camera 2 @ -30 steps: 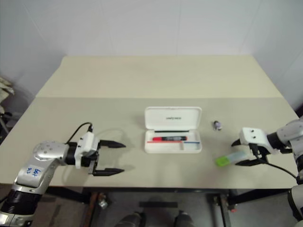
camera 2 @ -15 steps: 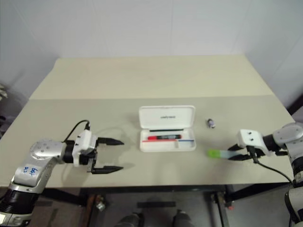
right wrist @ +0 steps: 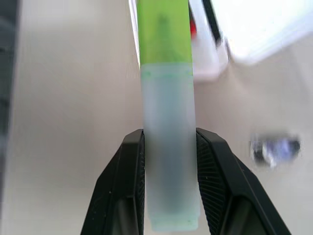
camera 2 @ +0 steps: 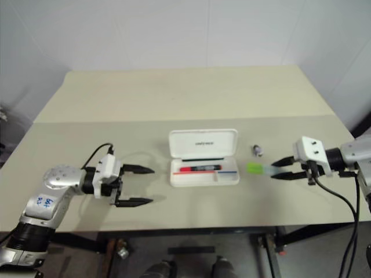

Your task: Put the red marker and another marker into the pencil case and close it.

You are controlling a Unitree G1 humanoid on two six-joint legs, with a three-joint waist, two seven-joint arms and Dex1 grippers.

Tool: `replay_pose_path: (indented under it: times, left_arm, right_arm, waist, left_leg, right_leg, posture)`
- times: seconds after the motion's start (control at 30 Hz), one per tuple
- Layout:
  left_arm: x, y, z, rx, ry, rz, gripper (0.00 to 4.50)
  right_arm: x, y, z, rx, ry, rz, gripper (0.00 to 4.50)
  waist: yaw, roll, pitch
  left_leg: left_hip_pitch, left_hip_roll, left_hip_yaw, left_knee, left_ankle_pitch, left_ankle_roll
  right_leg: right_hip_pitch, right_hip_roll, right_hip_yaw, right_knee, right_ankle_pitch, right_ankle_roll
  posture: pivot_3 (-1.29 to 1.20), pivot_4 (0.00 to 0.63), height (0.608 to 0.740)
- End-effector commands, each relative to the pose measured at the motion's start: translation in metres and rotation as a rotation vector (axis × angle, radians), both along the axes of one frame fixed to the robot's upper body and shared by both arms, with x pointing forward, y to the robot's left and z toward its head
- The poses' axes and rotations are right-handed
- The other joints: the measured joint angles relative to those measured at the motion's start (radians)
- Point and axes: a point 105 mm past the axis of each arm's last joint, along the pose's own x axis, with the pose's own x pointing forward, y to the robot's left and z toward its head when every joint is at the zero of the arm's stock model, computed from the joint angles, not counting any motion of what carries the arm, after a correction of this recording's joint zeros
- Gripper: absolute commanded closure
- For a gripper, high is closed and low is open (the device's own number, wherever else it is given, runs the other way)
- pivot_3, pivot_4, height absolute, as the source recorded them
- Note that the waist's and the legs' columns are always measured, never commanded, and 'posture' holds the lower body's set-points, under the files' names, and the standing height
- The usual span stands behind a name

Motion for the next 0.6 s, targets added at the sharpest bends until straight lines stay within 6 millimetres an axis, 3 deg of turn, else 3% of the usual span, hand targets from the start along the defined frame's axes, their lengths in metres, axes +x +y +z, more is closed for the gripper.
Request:
replay_pose_path:
  times: [0.03,0.3,0.6]
  left_arm:
    - [0.002,-0.001,0.007,0.0,-0.041,-0.011,0.0]
    - [0.005,0.006,0.005,0.0,-0.038,0.02,0.0]
    - [0.005,0.009,0.005,-0.006,-0.043,0.043,0.0]
  right_arm:
    - [-0.006,0.032,0.014,0.001,0.018,0.062,3.4]
    - [0.001,0.084,0.009,0.028,0.079,0.055,3.4]
    - [0.013,0.124,-0.006,-0.009,0.116,0.093,3.4]
  waist:
    - [0.0,0.0,0.0]
    - [0.004,0.0,0.0]
    - [0.002,0.0,0.0]
  left_leg:
    - [0.0,0.0,0.0,0.0,0.0,0.0]
    - [-0.001,0.001,0.0,0.0,0.0,0.0]
    - [-0.002,0.001,0.001,0.0,-0.001,0.0]
  right_leg:
    - [0.0,0.0,0.0,0.0,0.0,0.0]
    - [-0.001,0.001,0.001,0.0,0.0,0.0]
    - [-0.002,0.001,0.001,0.0,0.0,0.0]
  posture:
    - [0.0,0.15,0.74]
    - [0.0,0.15,0.74]
    - [0.0,0.15,0.74]
